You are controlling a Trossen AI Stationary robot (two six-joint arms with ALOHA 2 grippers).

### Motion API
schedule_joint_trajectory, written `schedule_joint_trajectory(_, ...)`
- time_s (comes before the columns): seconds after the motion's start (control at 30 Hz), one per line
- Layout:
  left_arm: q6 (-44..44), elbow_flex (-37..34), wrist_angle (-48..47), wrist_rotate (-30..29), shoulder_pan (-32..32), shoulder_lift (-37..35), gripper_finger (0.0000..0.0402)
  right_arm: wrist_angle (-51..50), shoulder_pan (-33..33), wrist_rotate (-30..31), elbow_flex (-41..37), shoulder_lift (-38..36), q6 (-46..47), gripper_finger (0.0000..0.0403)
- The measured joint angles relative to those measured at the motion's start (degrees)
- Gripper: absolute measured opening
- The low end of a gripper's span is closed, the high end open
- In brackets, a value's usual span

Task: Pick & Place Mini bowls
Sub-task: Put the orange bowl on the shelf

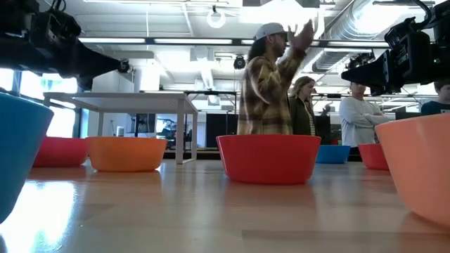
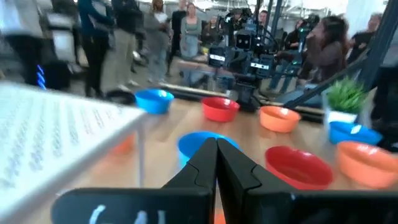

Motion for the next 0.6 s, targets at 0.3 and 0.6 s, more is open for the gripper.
schedule_joint_trajectory(0.3,-2.89,4.21,-6.31,10.48,-0.04,3.79,0.0001,-0.01,-0.02,0.0,0.01,0.01,-0.01,0.0)
schedule_joint_trajectory(0.6,-1.3,11.36,-13.54,5.05,-0.04,12.82,0.0001,0.0,-0.01,0.0,0.02,0.02,0.0,0.0)
